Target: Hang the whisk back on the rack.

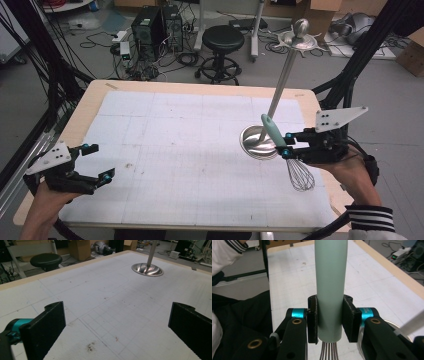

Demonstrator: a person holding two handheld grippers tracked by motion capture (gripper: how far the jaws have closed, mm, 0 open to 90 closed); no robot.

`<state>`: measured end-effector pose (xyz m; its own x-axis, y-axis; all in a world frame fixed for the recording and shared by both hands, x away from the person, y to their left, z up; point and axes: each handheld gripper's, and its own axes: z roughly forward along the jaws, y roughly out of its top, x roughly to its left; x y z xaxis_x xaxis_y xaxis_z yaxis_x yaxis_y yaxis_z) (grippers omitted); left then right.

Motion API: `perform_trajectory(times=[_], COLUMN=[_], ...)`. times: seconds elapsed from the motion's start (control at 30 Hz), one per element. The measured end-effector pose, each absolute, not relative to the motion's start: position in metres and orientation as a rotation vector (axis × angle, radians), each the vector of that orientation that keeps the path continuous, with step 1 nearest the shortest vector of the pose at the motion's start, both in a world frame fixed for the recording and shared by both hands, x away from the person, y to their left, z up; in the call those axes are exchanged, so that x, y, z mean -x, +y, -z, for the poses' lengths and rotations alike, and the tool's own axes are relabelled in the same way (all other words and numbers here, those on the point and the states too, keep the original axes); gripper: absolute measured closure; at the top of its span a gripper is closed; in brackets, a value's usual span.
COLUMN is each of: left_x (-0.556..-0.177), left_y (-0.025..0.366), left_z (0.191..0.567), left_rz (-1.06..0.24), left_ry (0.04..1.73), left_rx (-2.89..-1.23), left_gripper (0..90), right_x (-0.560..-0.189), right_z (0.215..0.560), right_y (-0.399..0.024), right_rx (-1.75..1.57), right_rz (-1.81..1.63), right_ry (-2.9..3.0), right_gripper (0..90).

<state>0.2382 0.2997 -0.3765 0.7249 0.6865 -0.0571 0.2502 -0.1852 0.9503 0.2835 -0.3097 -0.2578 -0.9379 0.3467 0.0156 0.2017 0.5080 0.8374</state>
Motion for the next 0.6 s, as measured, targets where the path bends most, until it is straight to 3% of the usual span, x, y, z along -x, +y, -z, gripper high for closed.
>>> perform_trajectory(times=[0.6], left_x=[-0.239], left_y=[0.298], left_z=[0.377], left_rz=[-0.462], left_ry=[0.744], left_rx=[-1.76], left_gripper=[1.7], right_x=[-0.287], right_z=[0.235], right_y=[-0.353], right_rx=[-0.583], right_rz=[-1.505], right_ry=[2.48], right_gripper=[69.3])
